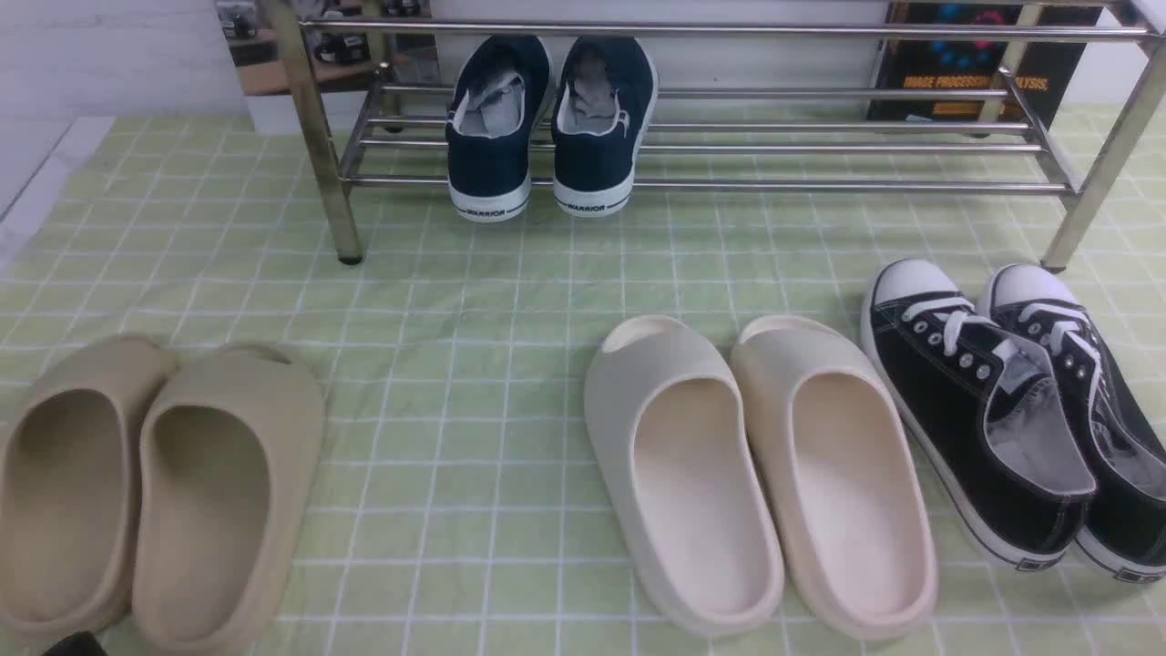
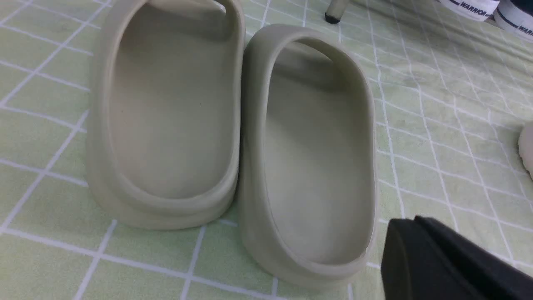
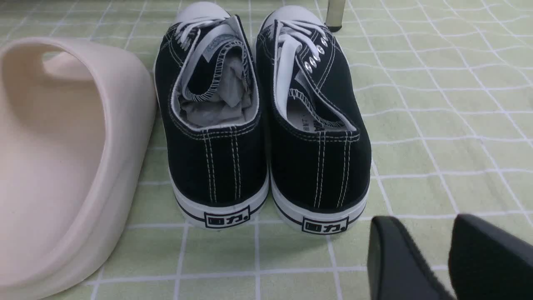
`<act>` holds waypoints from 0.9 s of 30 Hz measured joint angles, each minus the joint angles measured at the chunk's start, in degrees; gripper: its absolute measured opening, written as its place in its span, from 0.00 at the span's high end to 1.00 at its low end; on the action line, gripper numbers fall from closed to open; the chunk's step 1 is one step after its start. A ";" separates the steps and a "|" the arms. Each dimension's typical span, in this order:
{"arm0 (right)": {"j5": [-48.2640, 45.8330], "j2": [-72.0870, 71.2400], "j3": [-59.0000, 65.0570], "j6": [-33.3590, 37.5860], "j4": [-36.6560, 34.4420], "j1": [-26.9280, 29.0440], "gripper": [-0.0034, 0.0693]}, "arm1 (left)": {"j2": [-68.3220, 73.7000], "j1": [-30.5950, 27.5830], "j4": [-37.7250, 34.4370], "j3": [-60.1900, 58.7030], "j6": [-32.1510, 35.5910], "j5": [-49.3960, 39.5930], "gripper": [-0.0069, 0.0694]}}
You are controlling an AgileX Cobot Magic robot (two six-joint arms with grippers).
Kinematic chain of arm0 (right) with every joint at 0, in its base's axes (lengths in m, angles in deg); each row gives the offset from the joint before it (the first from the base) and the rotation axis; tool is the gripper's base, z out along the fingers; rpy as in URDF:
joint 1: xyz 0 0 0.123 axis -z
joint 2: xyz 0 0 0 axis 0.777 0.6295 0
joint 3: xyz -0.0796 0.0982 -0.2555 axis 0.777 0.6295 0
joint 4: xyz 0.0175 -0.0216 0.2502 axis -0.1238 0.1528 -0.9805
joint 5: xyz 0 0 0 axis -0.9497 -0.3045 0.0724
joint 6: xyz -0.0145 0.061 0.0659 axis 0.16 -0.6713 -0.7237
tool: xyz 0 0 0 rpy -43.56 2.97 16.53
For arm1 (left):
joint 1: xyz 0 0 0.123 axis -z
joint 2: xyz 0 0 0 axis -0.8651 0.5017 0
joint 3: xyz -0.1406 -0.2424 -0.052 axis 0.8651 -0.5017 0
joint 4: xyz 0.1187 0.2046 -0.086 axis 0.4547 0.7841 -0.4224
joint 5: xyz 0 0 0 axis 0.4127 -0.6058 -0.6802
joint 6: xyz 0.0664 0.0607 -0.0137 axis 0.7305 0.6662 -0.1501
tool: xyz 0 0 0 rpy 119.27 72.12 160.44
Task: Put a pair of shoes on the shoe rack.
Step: Use the right arm to grab the shoe closest to it
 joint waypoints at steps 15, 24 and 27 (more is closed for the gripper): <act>0.00 0.00 0.00 0.00 -0.24 0.00 0.62 | 0.00 0.00 0.00 0.00 0.00 0.00 0.87; -0.13 0.00 0.00 -0.57 -15.07 0.00 0.62 | 0.00 0.00 0.00 0.00 0.00 0.00 0.87; -0.51 0.00 0.06 -4.19 -24.87 0.00 0.62 | 0.00 0.00 0.00 0.00 0.00 0.00 0.87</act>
